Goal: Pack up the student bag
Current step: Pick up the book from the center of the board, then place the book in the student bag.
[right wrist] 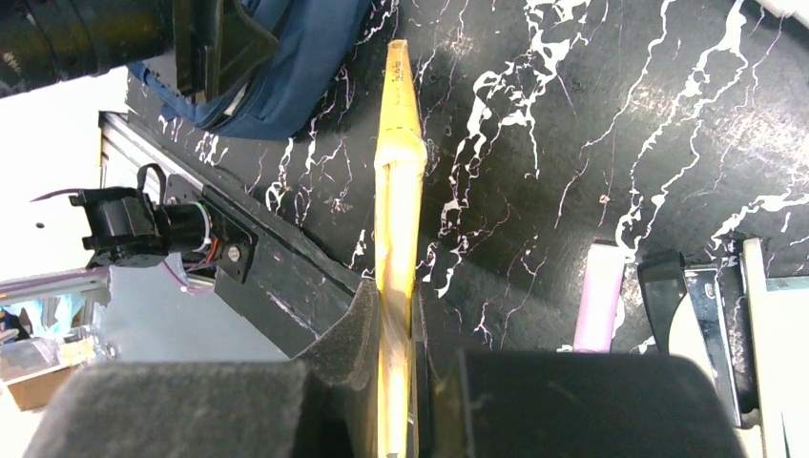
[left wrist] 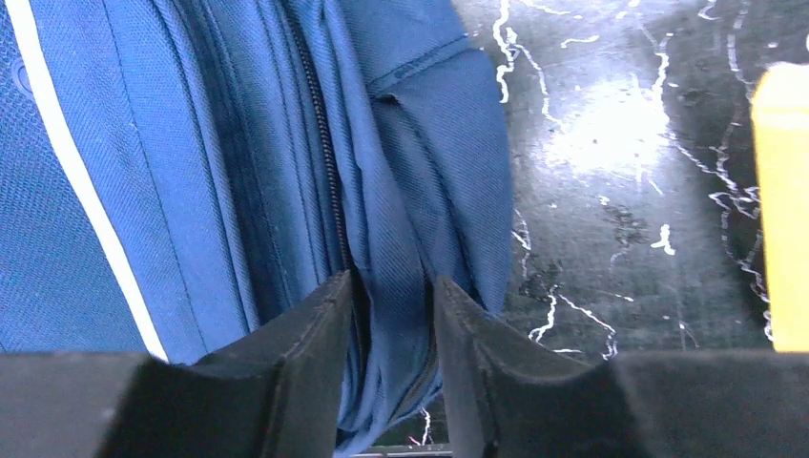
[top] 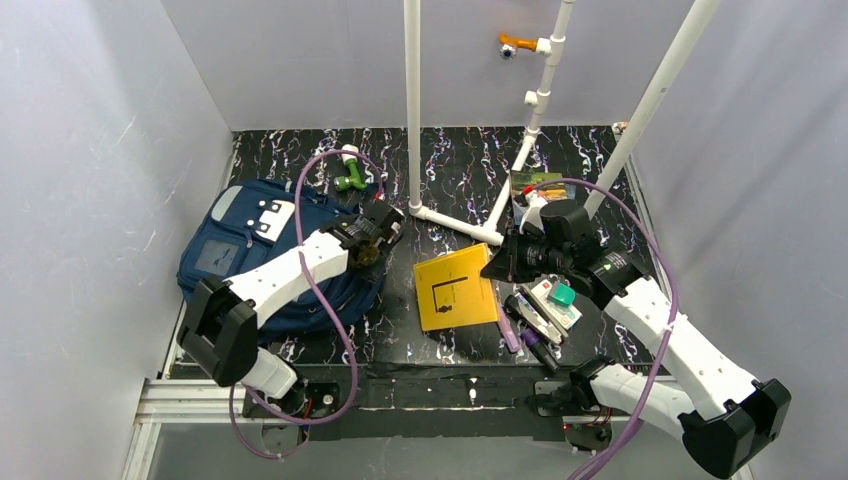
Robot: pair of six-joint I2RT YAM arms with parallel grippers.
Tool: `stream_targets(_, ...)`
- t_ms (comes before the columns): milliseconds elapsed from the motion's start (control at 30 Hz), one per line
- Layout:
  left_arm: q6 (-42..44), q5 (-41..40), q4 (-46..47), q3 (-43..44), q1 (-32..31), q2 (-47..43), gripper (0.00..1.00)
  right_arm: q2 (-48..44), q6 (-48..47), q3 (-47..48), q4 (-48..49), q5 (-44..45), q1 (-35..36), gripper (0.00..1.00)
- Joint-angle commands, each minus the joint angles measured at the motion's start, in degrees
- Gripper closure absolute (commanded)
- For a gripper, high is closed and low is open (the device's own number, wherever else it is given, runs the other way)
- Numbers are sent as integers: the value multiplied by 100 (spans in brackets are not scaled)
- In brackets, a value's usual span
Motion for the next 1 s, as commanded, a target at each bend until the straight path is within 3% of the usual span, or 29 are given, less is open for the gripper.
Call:
stream_targets(0,-83,-285,-194,18,117,144,70,-183,-25,291,384,-369,-12,99)
stream_targets(67,-117,-484,-301,83,131,185,83,-162,0,303,418,-456,-12,99)
stream_targets(133,-84,-530,-350,95,135,81,84,-159,-5,287,580,-696,-12,99)
stream_targets(300,-87,-451,-400,-81,214,-216,68,-36,-34,358,784,-1007,-12,99)
stream_targets(367,-140,-226,-400,-176,277,-239,67,24,-52,382,791,-1011,-12,99)
stream_targets(467,-146,163,-396,-196,361,-320,93,59,89,339,904,-936,-12,99)
stream_targets(500,-122,269,-384,-171,361,-407,100,53,259,293,941,-905,-12,99)
stream_targets(700,40,732,-287,463,363,-1395,100,-85,1712,-136,1650,-1105,-28,99)
stream_targets(967,632,798,-139,1360,363,-2185,100,127,4397,-764,4140,-2240,-152,99)
